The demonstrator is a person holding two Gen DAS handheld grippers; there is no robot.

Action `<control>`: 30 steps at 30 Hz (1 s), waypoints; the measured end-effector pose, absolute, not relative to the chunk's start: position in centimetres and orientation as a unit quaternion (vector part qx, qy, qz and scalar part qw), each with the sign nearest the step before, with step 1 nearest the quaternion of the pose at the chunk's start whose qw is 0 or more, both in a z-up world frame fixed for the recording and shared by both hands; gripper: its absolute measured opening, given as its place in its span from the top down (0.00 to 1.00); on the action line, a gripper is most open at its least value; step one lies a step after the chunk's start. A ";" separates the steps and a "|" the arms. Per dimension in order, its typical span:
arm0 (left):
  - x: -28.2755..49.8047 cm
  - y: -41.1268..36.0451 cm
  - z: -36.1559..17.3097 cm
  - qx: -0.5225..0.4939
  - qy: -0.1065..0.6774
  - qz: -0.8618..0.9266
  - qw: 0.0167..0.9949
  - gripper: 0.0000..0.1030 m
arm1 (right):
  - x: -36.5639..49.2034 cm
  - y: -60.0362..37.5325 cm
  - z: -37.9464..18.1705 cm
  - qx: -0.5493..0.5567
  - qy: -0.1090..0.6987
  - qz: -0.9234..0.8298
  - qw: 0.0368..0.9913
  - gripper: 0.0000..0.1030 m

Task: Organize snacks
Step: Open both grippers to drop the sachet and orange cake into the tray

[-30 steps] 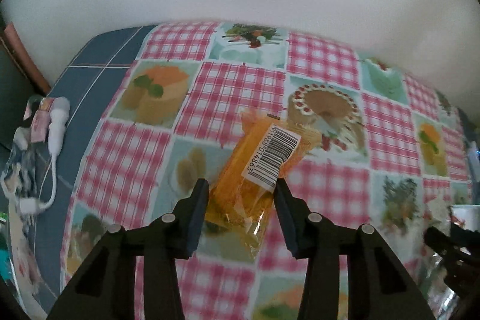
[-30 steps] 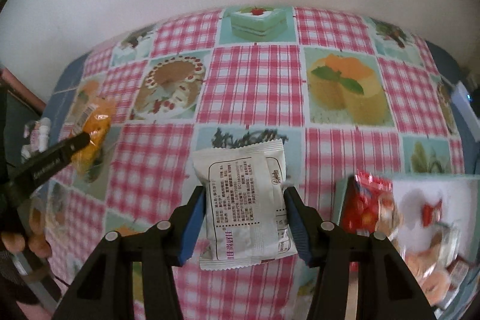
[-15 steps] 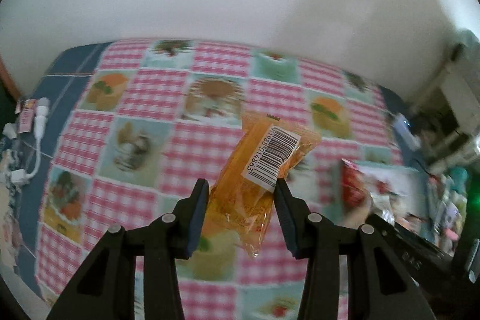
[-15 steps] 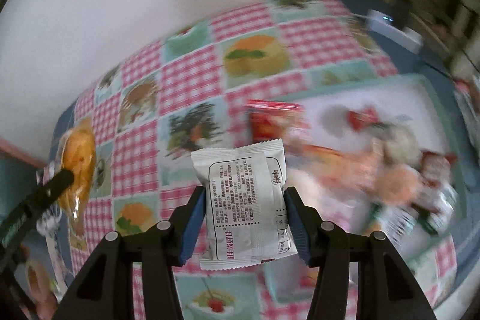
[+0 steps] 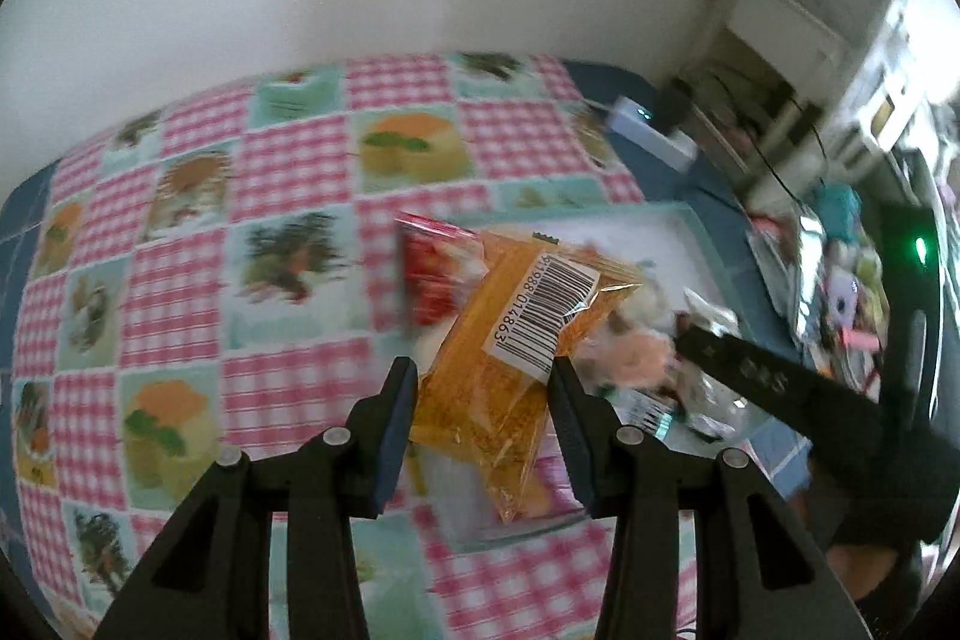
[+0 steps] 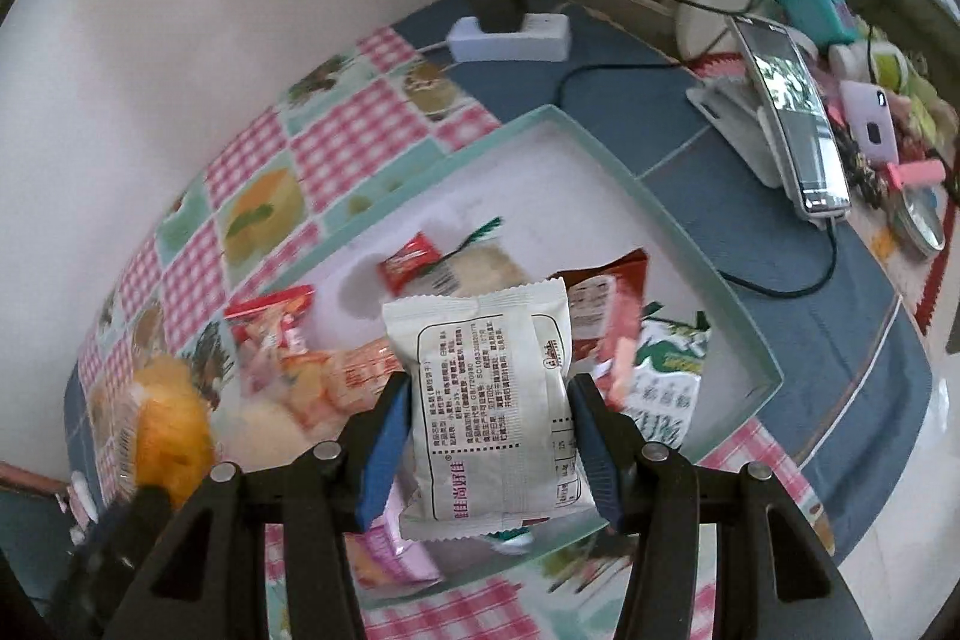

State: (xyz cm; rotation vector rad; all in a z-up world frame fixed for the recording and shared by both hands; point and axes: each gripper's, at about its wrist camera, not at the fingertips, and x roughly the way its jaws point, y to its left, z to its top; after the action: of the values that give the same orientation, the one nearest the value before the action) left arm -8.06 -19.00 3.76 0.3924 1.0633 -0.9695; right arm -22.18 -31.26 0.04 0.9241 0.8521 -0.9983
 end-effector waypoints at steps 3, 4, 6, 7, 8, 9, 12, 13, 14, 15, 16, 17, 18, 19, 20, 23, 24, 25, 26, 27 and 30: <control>-9.5 -20.6 2.4 0.193 0.495 -0.456 0.714 0.55 | -22.9 -32.3 -0.7 0.427 0.381 -0.443 0.690 0.45; -9.7 -20.9 2.1 0.195 0.498 -0.457 0.710 0.55 | -23.1 -32.3 -0.8 0.428 0.382 -0.444 0.689 0.45; -10.2 -21.1 1.8 0.204 0.498 -0.457 0.708 0.53 | -23.3 -32.6 -0.9 0.429 0.383 -0.443 0.688 0.44; -10.2 -21.1 1.8 0.206 0.497 -0.455 0.709 0.48 | -23.3 -32.6 -1.0 0.430 0.383 -0.441 0.688 0.44; -10.1 -20.9 1.9 0.205 0.497 -0.453 0.711 0.46 | -23.3 -32.7 -1.0 0.431 0.384 -0.439 0.689 0.44; -9.9 -20.6 2.1 0.200 0.497 -0.450 0.714 0.42 | -23.4 -32.7 -1.0 0.432 0.385 -0.437 0.689 0.44; -8.9 -19.4 2.6 0.180 0.498 -0.436 0.728 0.38 | -23.2 -32.6 -1.0 0.431 0.387 -0.437 0.688 0.44; -8.4 -18.9 2.6 0.173 0.499 -0.424 0.736 0.36 | -23.1 -32.4 -0.9 0.428 0.389 -0.436 0.690 0.43; -8.0 -18.6 2.6 0.170 0.499 -0.414 0.742 0.35 | -23.0 -32.2 -0.7 0.424 0.391 -0.436 0.691 0.37; -7.5 -17.9 2.6 0.168 0.498 -0.397 0.752 0.31 | -22.9 -31.9 -0.6 0.419 0.392 -0.436 0.693 0.31; -7.1 -17.2 2.6 0.168 0.497 -0.380 0.762 0.24 | -22.8 -31.6 -0.4 0.414 0.392 -0.436 0.696 0.29; -6.7 -16.5 2.5 0.171 0.493 -0.362 0.773 0.21 | -22.6 -31.1 -0.2 0.407 0.394 -0.435 0.700 0.27; -6.5 -16.0 2.5 0.174 0.489 -0.347 0.781 0.20 | -22.5 -30.8 -0.1 0.403 0.394 -0.435 0.702 0.24; -6.2 -15.2 2.4 0.180 0.483 -0.328 0.792 0.19 | -22.2 -30.3 0.1 0.396 0.395 -0.433 0.707 0.22; -6.0 -14.3 2.3 0.186 0.478 -0.307 0.801 0.19 | -22.0 -29.8 0.2 0.388 0.396 -0.431 0.712 0.21; -5.5 -12.2 1.7 0.203 0.471 -0.260 0.818 0.19 | -21.2 -27.9 0.6 0.356 0.405 -0.424 0.727 0.21; -5.4 -11.6 1.5 0.205 0.472 -0.250 0.820 0.19 | -20.8 -27.2 0.6 0.344 0.410 -0.421 0.732 0.21; -5.2 -11.2 1.3 0.204 0.474 -0.244 0.821 0.19 | -20.5 -26.4 0.7 0.332 0.414 -0.418 0.737 0.20; -5.1 -10.5 1.2 0.201 0.476 -0.235 0.823 0.19 | -20.3 -25.8 0.8 0.323 0.416 -0.416 0.741 0.19; -5.1 -9.9 1.2 0.199 0.475 -0.231 0.826 0.19 | -20.2 -25.0 0.9 0.314 0.418 -0.413 0.746 0.09; -5.2 -8.9 1.3 0.195 0.473 -0.226 0.829 0.19 | -20.2 -23.3 1.3 0.293 0.414 -0.409 0.759 0.00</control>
State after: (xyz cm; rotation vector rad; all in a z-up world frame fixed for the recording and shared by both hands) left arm -5.22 -8.86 1.34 0.4142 1.0042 -0.4805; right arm -20.17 -23.31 1.33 0.6390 0.9008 -0.8899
